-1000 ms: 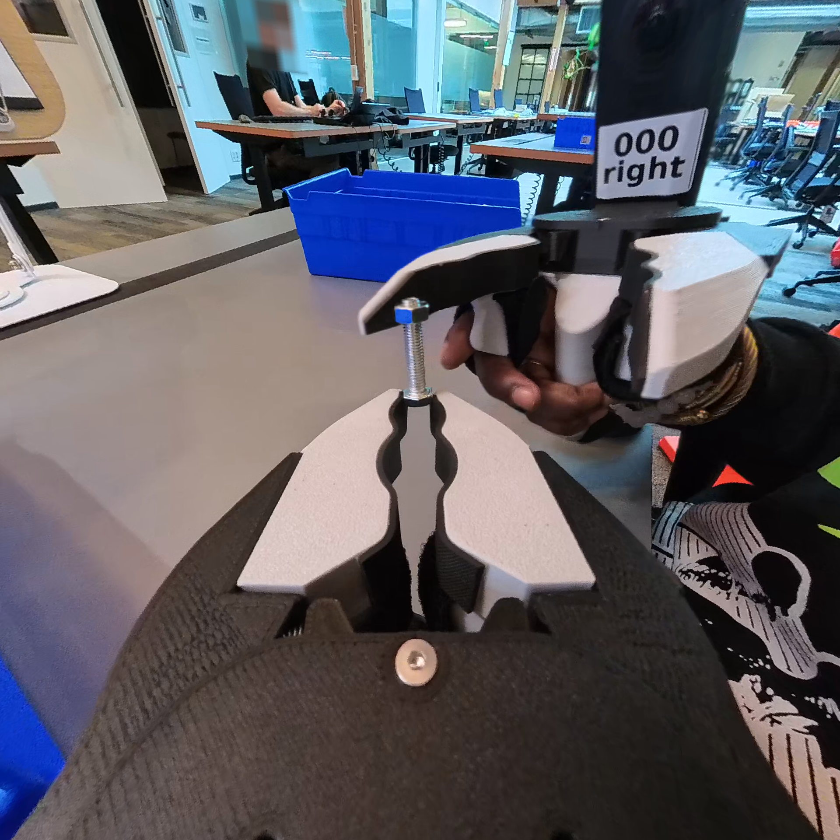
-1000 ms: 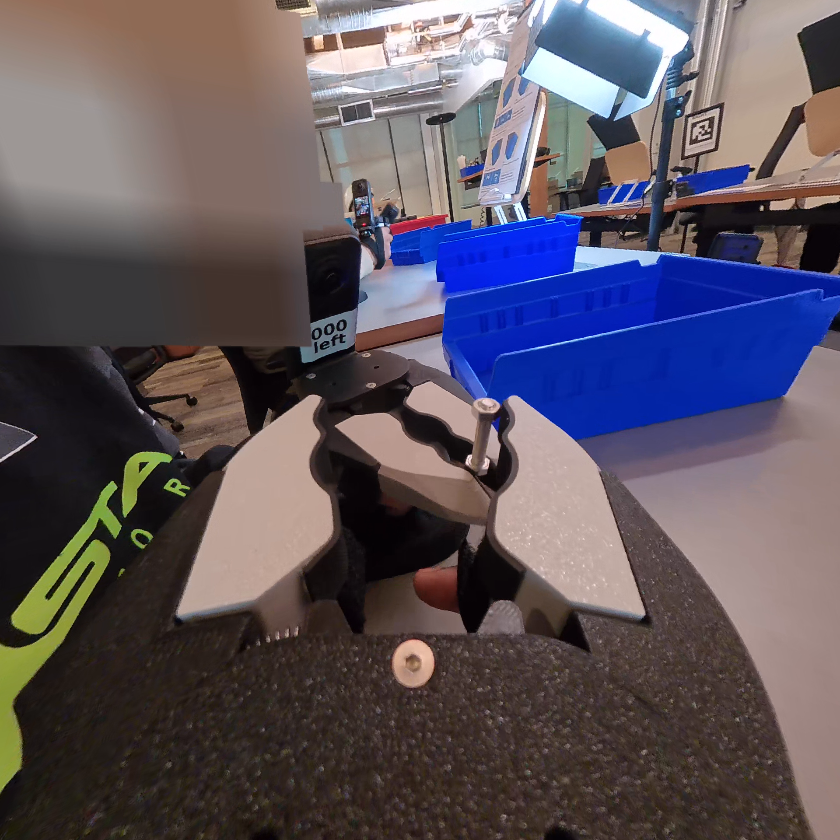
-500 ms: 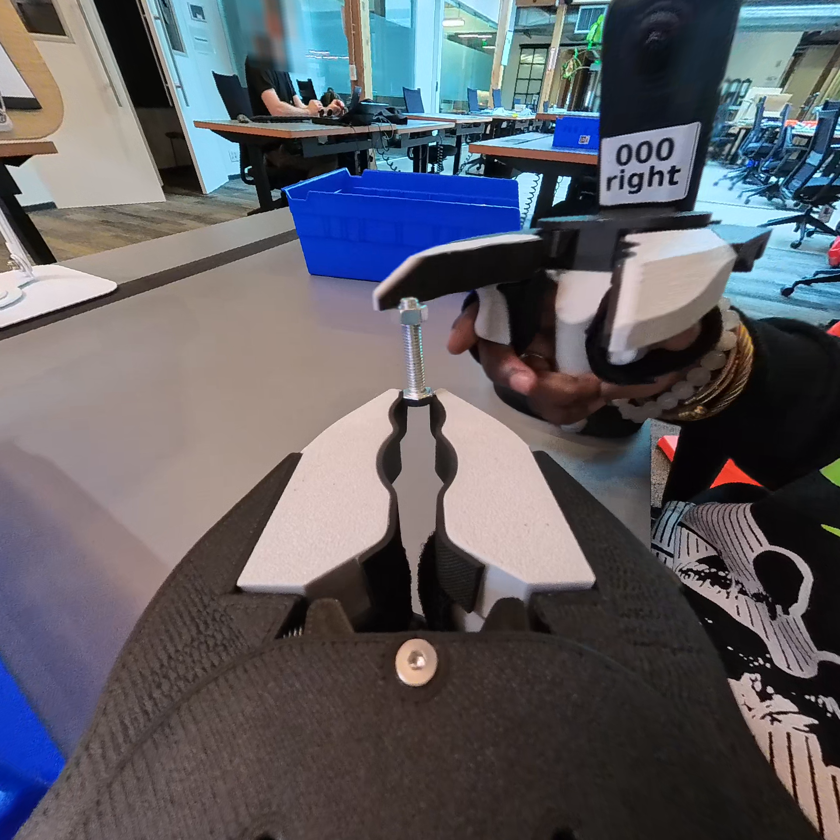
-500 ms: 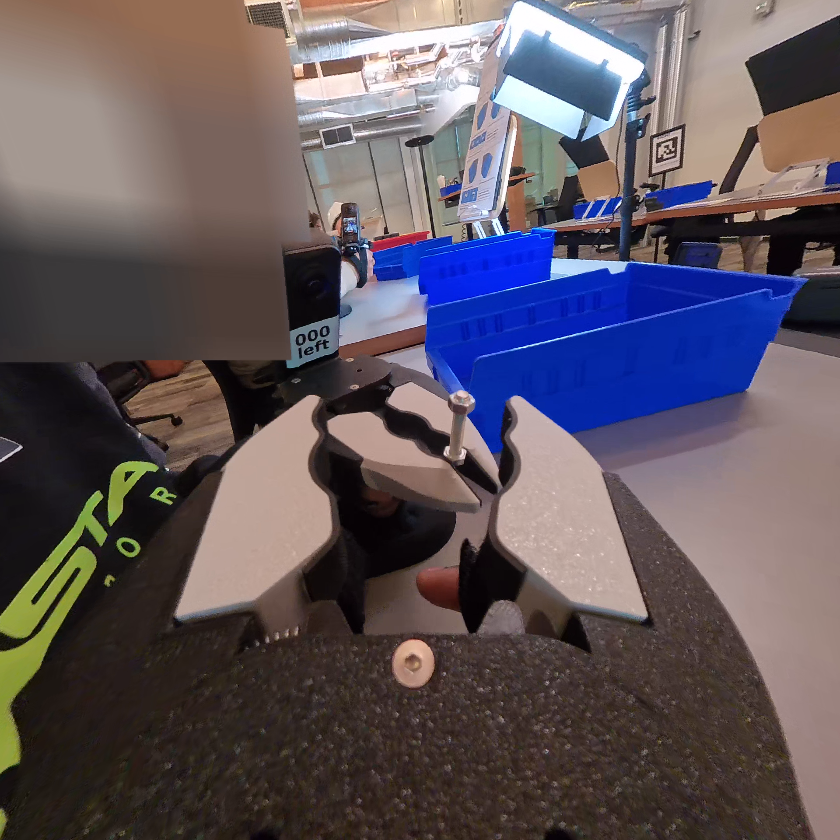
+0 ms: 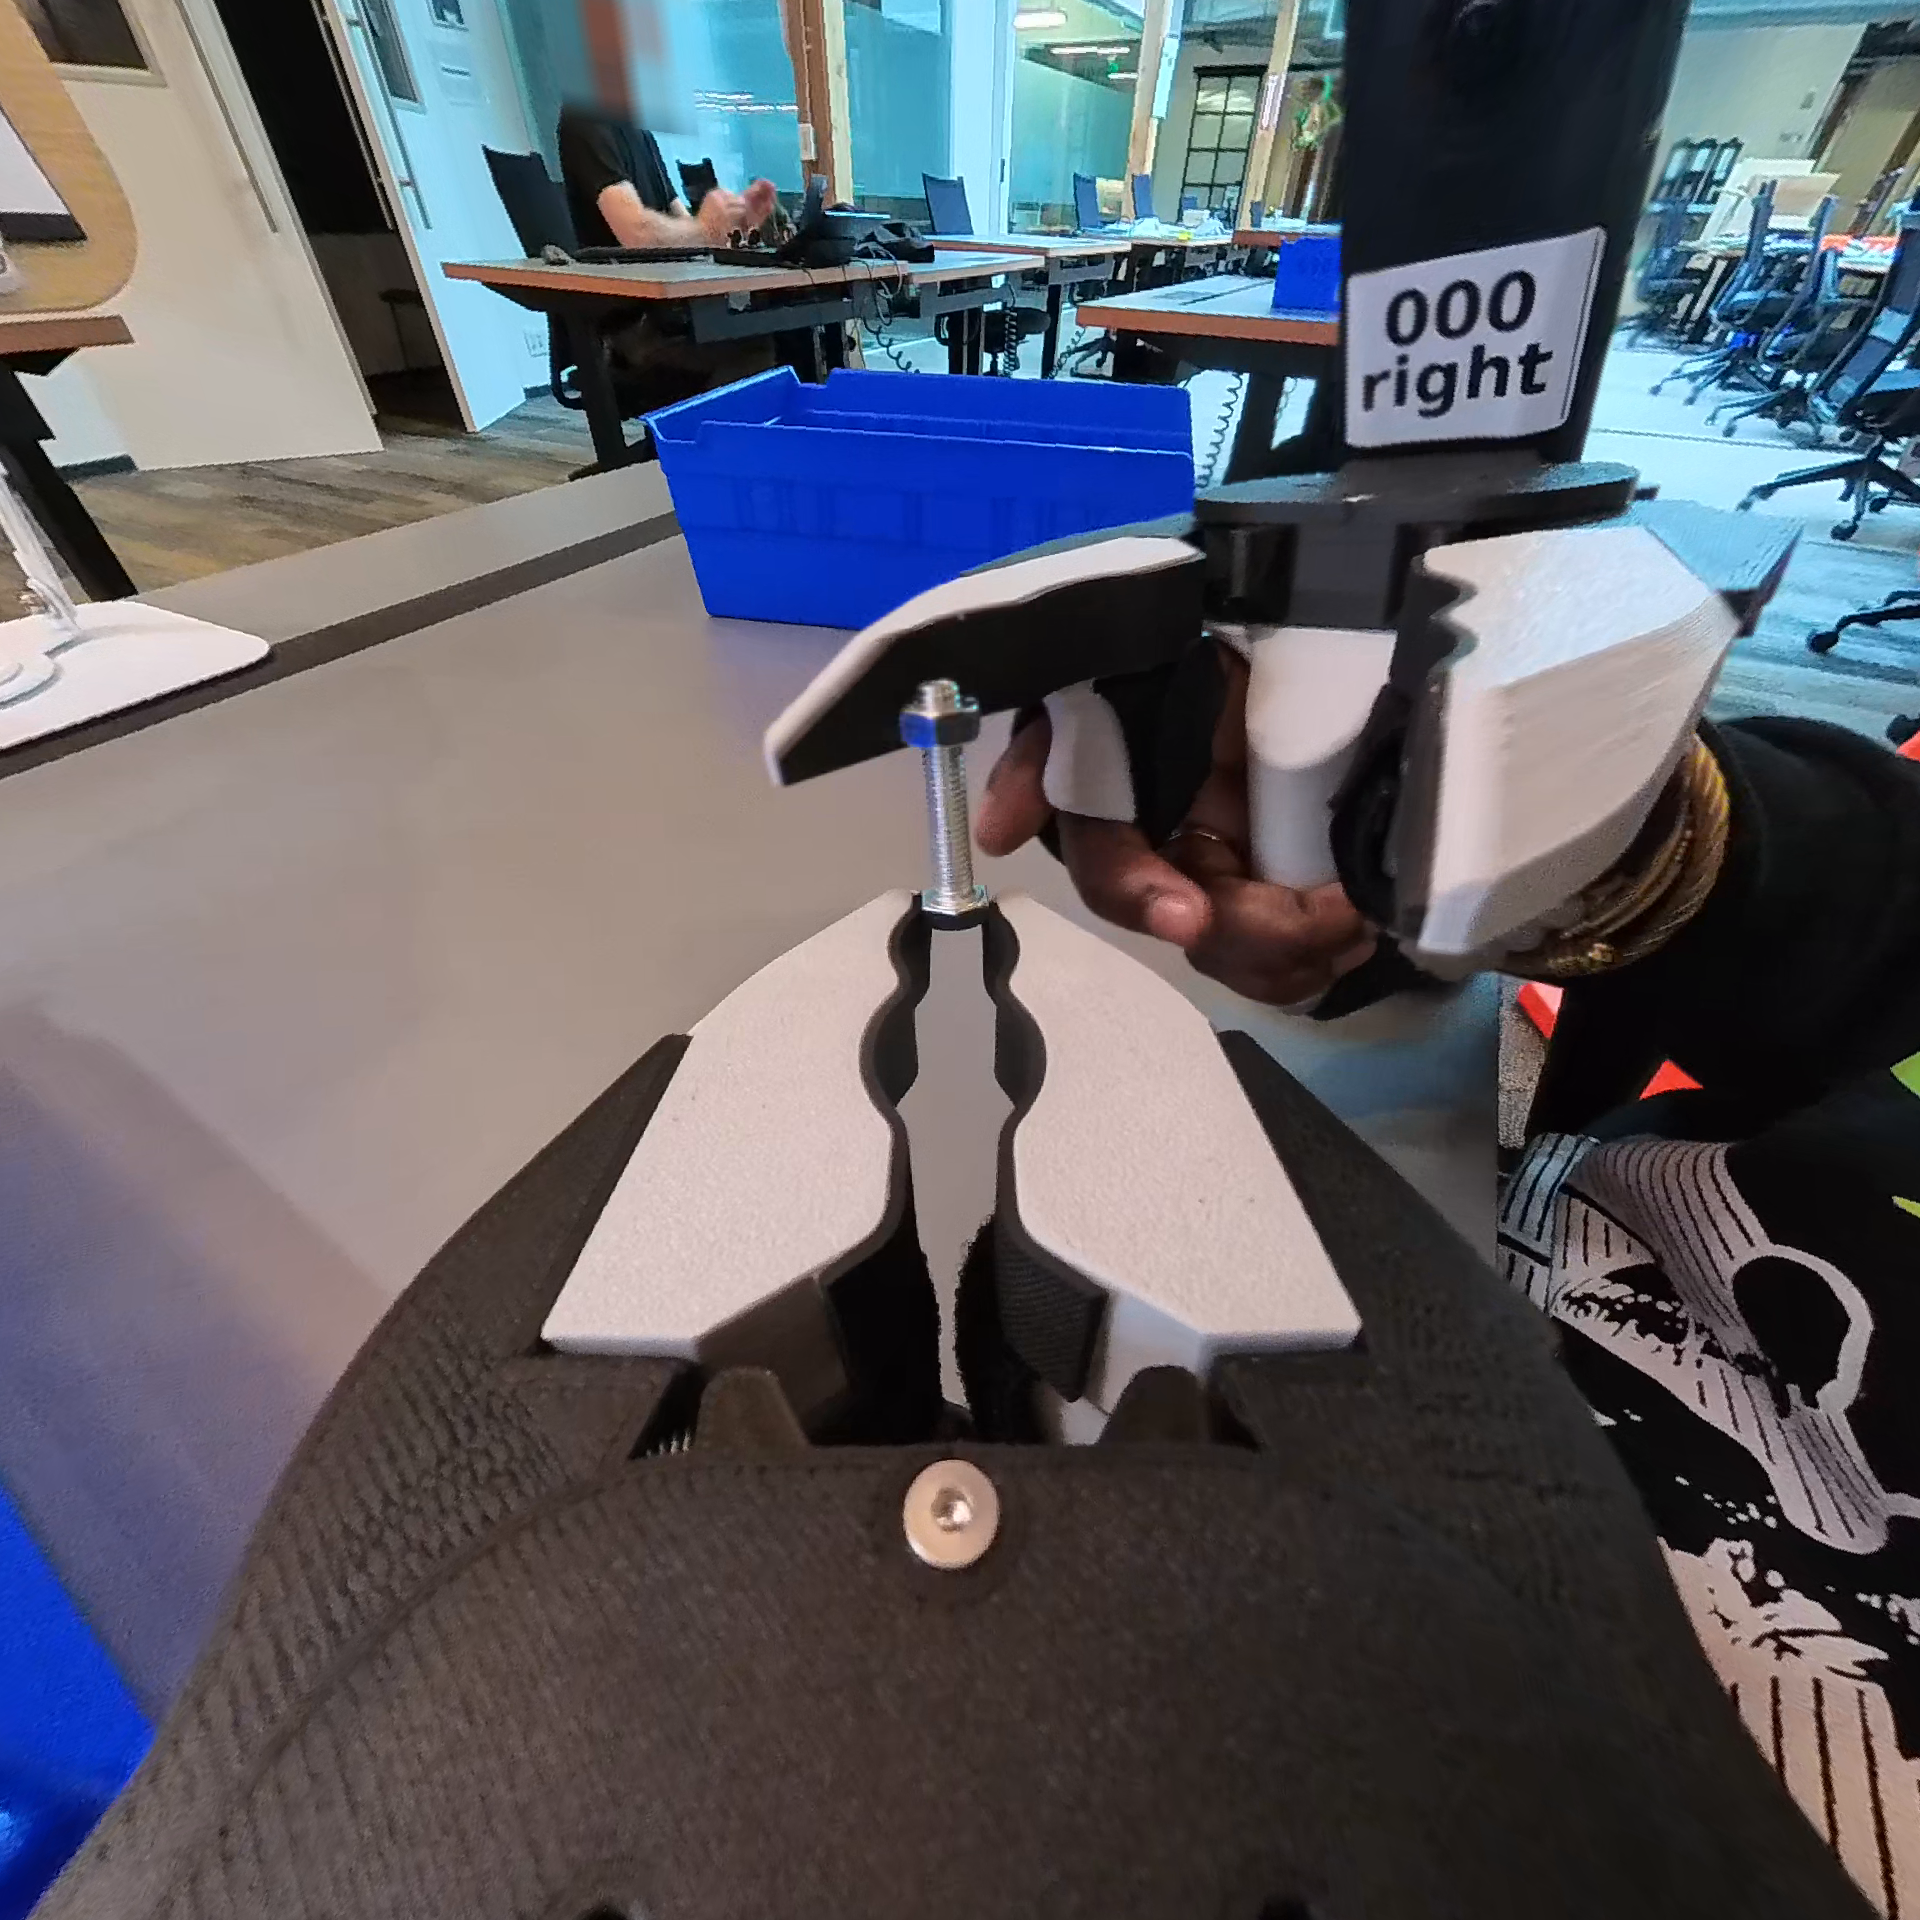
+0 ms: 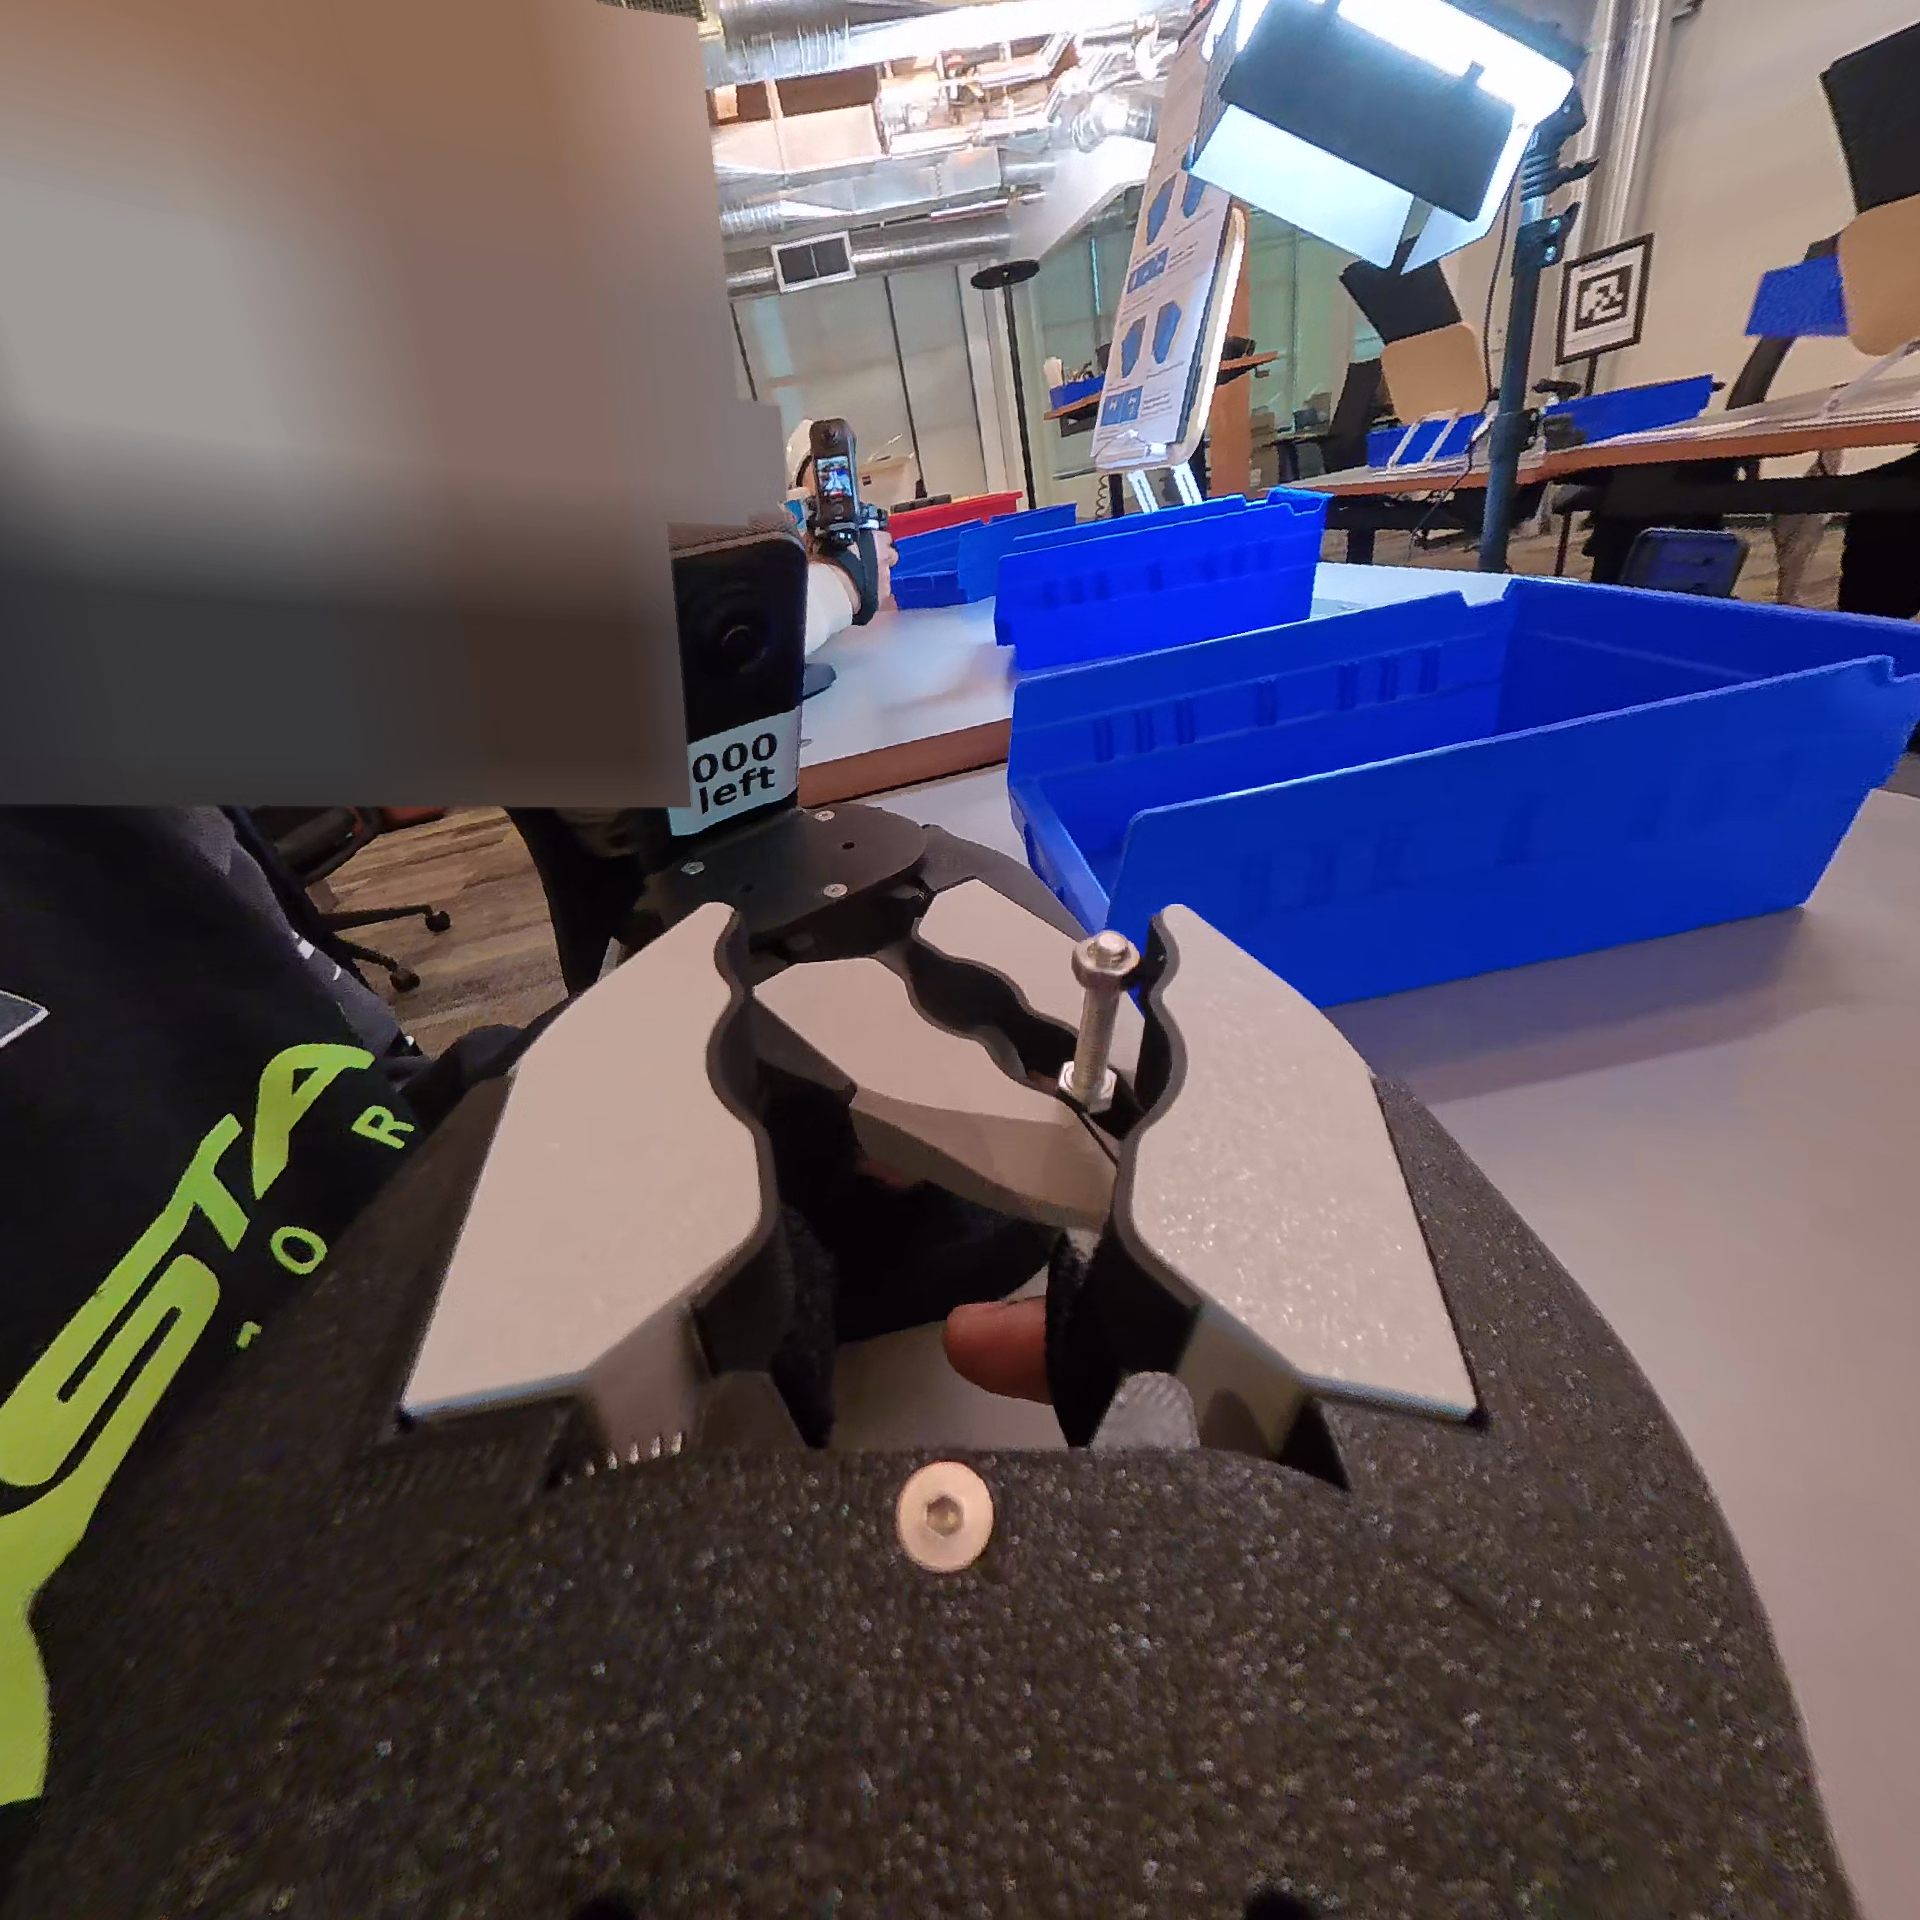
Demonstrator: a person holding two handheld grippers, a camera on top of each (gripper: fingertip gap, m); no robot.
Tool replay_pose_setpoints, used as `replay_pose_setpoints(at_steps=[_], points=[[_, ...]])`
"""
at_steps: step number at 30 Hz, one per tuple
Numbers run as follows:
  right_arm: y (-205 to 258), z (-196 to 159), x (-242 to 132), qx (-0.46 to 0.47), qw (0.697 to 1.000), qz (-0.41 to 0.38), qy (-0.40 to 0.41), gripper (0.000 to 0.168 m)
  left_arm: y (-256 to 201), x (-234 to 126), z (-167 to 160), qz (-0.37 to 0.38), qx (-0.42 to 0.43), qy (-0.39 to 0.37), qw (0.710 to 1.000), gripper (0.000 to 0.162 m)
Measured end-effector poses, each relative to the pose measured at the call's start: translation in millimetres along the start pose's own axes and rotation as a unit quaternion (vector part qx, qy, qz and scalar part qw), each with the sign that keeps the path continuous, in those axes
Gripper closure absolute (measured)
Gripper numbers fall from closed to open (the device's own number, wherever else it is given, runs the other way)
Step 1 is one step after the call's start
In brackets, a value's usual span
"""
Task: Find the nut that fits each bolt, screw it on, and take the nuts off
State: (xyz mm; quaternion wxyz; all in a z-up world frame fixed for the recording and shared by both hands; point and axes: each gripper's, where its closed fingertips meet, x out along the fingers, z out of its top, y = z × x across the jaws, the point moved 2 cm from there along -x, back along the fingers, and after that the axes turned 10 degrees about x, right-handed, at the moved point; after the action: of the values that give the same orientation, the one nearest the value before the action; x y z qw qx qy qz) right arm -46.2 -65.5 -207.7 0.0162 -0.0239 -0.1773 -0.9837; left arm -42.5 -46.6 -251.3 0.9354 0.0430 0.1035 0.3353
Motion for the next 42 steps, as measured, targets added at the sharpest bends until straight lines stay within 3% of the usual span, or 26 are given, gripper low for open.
replay_pose_setpoints(at_steps=[6,10,17,26,38,42], points=[[2,0,-15,0.001,1.0,-0.014,-0.009,0.103,1,0,0,0.002,-0.002,-0.001,1.0,0.152],[2,1,-26,0.001,1.0,-0.013,-0.017,0.122,2,0,0,0.003,-0.005,-0.002,1.0,0.152],[-8,5,-15,0.009,0.999,-0.024,-0.033,0.096,1,0,0,0.001,-0.001,0.0,1.0,0.152],[-1,0,10,0.002,1.0,0.006,-0.001,0.092,-1,1,-1,-0.001,0.007,0.007,1.0,0.152],[-1,-1,-17,0.013,1.0,-0.013,-0.015,0.106,1,0,0,0.005,-0.003,0.001,1.0,0.152],[0,0,-25,0.01,1.0,-0.009,-0.014,0.123,2,0,0,0.005,-0.004,0.001,1.0,0.152]])
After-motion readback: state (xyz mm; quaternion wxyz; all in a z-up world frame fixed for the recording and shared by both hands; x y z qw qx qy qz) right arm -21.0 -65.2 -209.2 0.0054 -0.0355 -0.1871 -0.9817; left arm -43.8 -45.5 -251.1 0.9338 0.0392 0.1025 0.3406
